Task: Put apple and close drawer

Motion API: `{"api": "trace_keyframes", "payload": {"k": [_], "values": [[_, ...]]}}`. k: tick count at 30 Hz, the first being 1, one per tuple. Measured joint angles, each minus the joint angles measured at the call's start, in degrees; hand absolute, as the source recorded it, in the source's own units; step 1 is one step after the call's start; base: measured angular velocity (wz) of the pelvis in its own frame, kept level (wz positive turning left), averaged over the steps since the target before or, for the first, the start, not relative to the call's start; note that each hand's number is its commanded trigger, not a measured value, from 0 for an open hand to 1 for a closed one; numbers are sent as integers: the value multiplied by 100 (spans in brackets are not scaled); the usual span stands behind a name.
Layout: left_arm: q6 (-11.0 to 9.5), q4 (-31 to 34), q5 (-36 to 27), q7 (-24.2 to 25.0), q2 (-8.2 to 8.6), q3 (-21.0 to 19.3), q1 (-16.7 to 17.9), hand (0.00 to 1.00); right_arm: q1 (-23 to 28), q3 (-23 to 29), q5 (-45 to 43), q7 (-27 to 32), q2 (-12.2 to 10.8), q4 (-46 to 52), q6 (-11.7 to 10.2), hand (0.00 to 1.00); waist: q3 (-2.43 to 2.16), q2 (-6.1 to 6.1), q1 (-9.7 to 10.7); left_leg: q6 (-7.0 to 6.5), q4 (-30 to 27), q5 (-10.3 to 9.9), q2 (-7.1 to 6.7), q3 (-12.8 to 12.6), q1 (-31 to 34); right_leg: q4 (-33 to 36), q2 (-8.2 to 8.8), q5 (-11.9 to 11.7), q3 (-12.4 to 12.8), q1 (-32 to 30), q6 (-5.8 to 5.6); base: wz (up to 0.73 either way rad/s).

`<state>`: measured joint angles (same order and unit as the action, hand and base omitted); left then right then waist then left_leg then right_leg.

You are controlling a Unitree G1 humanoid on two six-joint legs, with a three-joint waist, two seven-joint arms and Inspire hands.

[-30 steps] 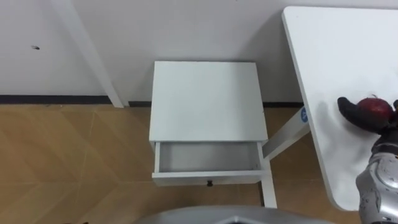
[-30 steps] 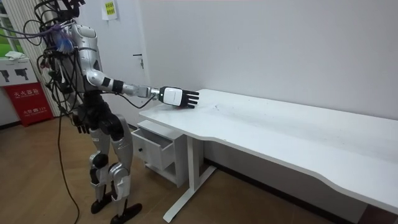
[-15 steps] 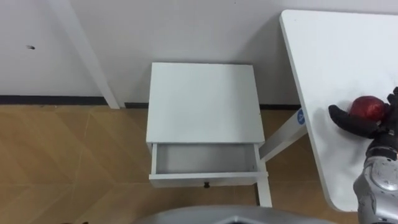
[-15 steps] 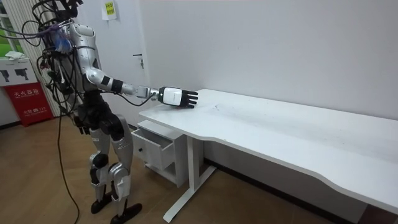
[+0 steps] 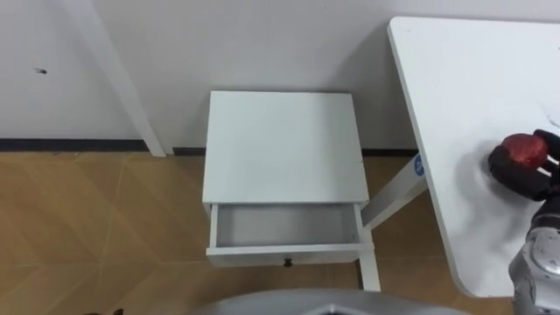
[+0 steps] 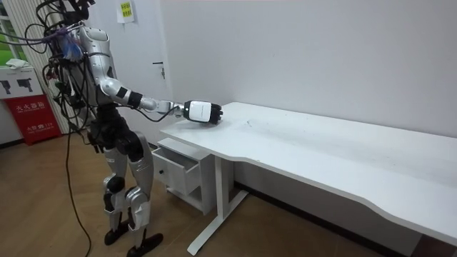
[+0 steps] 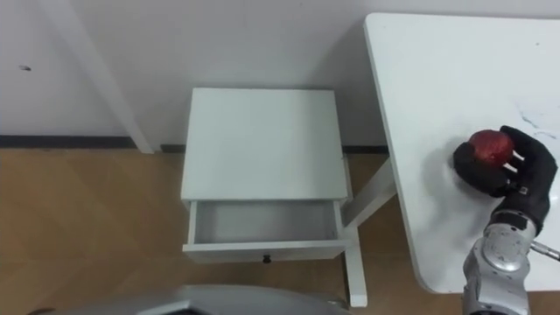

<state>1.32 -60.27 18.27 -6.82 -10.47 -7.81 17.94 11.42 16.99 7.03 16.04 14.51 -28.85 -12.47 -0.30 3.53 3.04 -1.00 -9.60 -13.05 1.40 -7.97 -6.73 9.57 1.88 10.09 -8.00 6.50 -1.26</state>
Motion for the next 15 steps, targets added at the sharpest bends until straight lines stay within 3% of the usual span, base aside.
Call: {"api": "trace_keyframes", "payload": {"k": [10, 12, 15], "values": [[5, -4, 1, 25, 7, 9, -97, 0, 11, -96, -494, 0, -3, 193, 142, 100, 0, -4, -41, 7, 9, -2, 3, 1, 16, 7, -4, -9, -1, -16, 15, 0], [5, -11, 27, 4, 0, 94, -95, 0, 90, -346, -513, -1, -4, 504, 272, 100, -2, -17, -45, 13, 11, 1, 8, -19, 33, 11, -12, -19, -3, -46, 32, -8], [5, -41, 153, -19, 6, 168, -114, 0, 124, -810, -699, -88, -66, 802, 277, 100, -1, -25, -104, 29, 7, -2, 10, -93, 21, 11, -36, -41, 6, -65, 62, -14]]}}
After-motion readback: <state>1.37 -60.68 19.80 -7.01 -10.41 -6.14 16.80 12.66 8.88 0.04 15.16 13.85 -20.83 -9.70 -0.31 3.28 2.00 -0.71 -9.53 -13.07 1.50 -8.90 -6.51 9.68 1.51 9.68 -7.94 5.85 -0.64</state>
